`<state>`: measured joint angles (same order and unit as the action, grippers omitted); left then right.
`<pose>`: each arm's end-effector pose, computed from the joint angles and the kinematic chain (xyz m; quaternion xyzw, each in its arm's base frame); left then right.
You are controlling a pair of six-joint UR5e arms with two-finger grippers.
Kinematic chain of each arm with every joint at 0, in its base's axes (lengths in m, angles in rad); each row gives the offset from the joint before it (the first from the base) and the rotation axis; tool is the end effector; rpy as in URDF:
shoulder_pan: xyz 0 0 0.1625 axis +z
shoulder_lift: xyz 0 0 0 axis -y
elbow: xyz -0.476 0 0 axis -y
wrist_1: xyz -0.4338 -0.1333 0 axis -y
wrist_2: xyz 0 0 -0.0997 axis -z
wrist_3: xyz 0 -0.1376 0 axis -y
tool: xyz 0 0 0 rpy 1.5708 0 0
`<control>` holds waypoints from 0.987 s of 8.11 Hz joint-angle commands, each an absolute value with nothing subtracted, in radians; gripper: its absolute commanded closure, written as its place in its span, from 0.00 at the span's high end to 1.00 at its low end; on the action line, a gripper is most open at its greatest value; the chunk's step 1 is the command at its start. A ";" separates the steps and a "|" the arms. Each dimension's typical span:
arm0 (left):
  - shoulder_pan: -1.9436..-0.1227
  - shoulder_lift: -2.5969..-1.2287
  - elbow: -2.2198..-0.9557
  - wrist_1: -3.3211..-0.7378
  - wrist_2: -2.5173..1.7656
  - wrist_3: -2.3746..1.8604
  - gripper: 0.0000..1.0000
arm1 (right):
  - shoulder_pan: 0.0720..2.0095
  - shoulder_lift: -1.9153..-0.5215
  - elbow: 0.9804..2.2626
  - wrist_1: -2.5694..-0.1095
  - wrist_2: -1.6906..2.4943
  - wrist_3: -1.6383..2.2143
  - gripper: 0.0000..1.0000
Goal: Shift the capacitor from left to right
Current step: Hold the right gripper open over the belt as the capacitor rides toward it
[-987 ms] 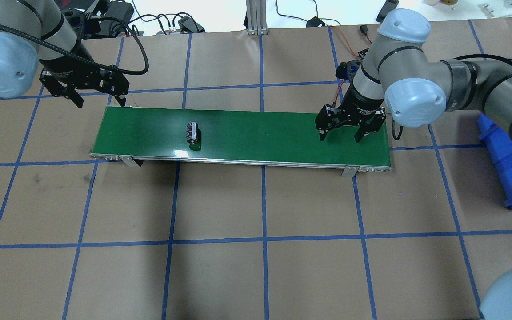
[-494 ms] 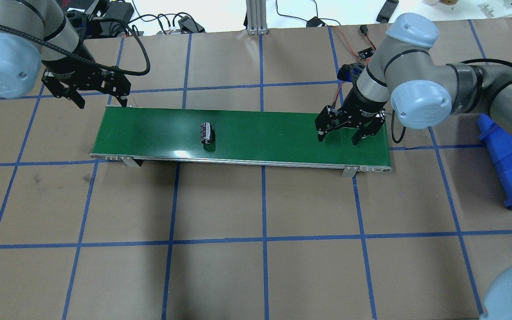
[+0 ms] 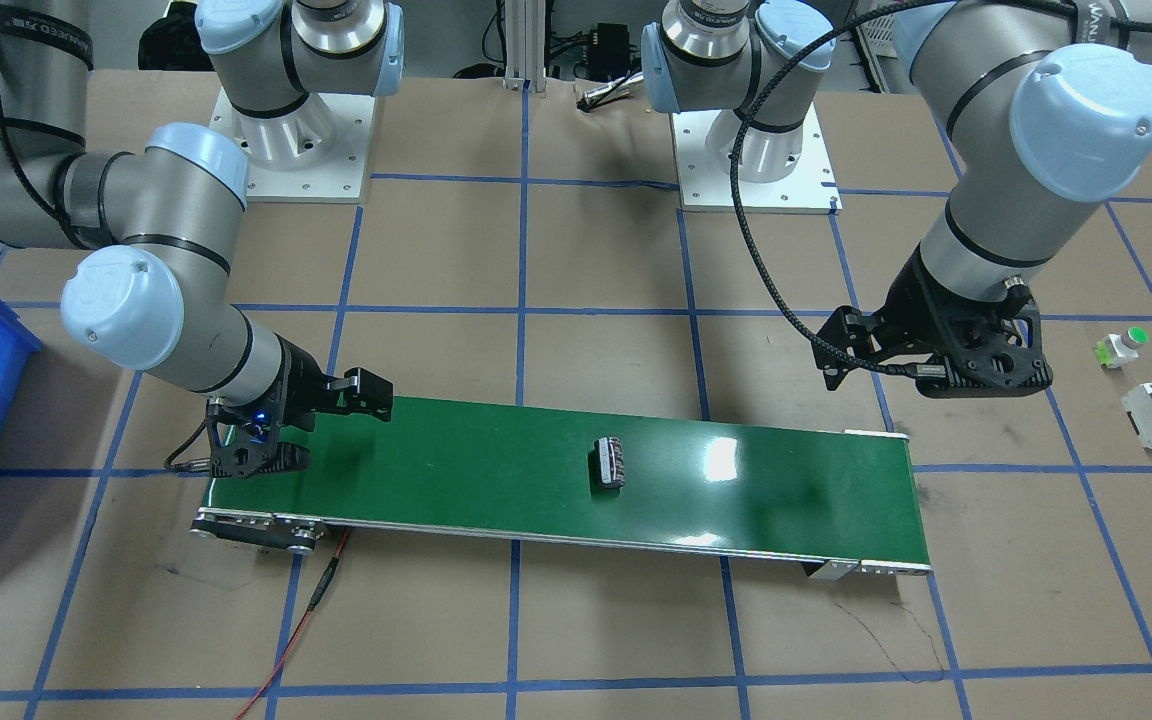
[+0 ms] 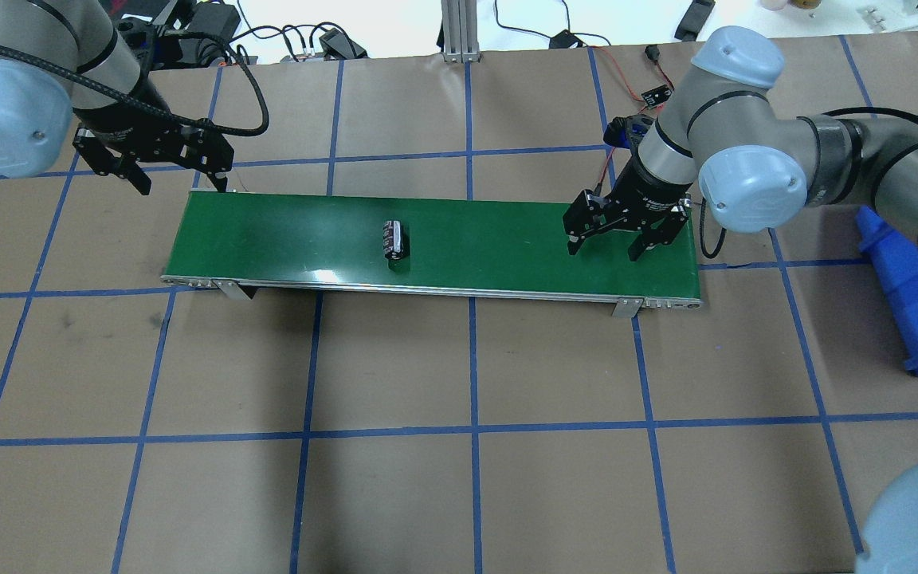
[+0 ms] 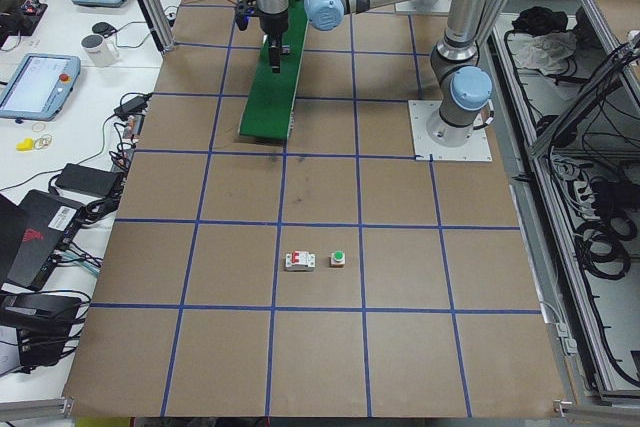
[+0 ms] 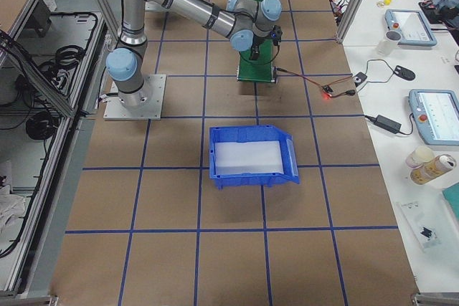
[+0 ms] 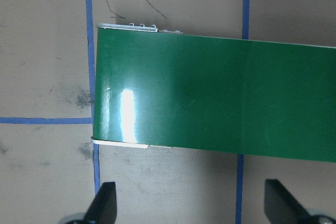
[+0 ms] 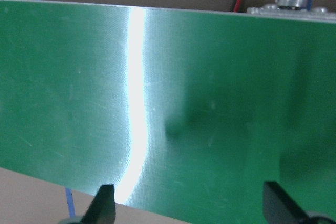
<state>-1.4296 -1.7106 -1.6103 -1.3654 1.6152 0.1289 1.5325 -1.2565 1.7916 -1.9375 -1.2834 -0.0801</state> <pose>-0.0420 -0.6084 0.4217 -0.0064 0.9996 -0.0099 0.0238 0.1493 -0.6026 0.2472 -0.0086 0.9862 0.0746 0.1474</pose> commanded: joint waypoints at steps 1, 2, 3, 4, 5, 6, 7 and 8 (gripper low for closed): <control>-1.430 -1.710 -1.609 -1.364 1.614 0.129 1.00 | 1.532 -1.250 1.792 -1.947 -1.284 -0.089 1.00; -1.430 -1.710 -1.609 -1.364 1.614 0.129 1.00 | 1.532 -1.250 1.792 -1.947 -1.282 -0.086 1.00; -1.430 -1.709 -1.609 -1.364 1.614 0.129 1.00 | 1.534 -1.250 1.792 -1.947 -1.282 -0.084 1.00; -1.430 -1.716 -1.608 -1.358 1.612 0.129 1.00 | 1.534 -1.250 1.792 -1.948 -1.282 -0.083 0.99; -1.430 -1.715 -1.608 -1.358 1.612 0.129 1.00 | 1.534 -1.252 1.792 -1.951 -1.282 -0.081 0.99; -1.430 -1.715 -1.605 -1.358 1.612 0.129 1.00 | 1.534 -1.252 1.792 -1.962 -1.282 -0.080 0.99; -1.430 -1.717 -1.609 -1.358 1.612 0.129 1.00 | 1.534 -1.249 1.793 -1.977 -1.281 -0.080 0.99; -1.430 -1.717 -1.611 -1.356 1.612 0.129 1.00 | 1.535 -1.246 1.793 -1.979 -1.281 -0.075 0.99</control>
<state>-1.4297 -1.7157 -1.6077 -1.3577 1.6123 0.1289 1.5341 -1.2499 1.7925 -1.9662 -1.2817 -0.0801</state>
